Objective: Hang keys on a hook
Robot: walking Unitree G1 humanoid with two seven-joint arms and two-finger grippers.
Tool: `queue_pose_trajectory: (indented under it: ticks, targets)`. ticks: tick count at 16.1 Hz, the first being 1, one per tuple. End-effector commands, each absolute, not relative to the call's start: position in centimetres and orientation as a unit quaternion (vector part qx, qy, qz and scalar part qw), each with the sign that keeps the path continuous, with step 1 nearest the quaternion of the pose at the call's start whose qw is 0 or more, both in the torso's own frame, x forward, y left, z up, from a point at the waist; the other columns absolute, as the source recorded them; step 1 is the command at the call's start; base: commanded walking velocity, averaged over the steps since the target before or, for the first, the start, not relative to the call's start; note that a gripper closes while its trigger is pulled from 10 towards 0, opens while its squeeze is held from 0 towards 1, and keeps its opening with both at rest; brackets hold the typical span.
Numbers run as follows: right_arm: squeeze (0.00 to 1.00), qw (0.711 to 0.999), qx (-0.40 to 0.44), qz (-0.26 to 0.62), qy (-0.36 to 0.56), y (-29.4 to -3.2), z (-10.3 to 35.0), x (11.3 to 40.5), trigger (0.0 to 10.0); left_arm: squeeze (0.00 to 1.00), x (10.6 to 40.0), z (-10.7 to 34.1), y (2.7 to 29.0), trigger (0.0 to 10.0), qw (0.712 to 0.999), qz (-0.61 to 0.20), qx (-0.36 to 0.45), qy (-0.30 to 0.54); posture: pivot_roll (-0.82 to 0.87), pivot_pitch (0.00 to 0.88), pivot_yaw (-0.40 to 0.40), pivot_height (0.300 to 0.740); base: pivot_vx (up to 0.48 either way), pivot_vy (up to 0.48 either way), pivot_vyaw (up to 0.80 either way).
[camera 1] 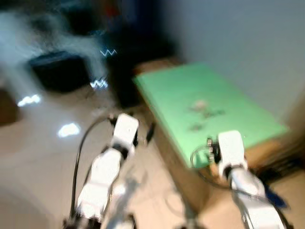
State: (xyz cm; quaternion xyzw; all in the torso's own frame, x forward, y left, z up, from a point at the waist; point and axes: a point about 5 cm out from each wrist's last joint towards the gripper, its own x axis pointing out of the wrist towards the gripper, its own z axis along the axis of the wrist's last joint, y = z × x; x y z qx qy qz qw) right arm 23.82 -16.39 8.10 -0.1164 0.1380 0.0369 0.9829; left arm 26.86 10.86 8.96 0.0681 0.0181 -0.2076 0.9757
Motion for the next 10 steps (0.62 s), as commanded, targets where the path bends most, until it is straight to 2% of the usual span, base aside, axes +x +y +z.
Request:
queue_pose_trajectory:
  ticks: [1, 10]
  targets:
    - [0.0, 0.982, -0.117, 0.035, 0.144, -16.35, 7.94, 23.62, 10.0, 0.0, 27.42, 9.79, 10.78, 10.0, 0.975, -0.211, 0.074, 0.005, -0.17, 0.0, 0.049, 0.718, 0.0, 0.0, 0.0]
    - [0.0, 0.983, -0.112, 0.02, 0.144, -16.54, 7.71, 23.46, 10.0, 0.0, 27.26, 10.06, 10.64, 10.0, 0.971, -0.229, 0.073, -0.005, -0.17, 0.0, 0.053, 0.718, 0.0, 0.0, 0.0]
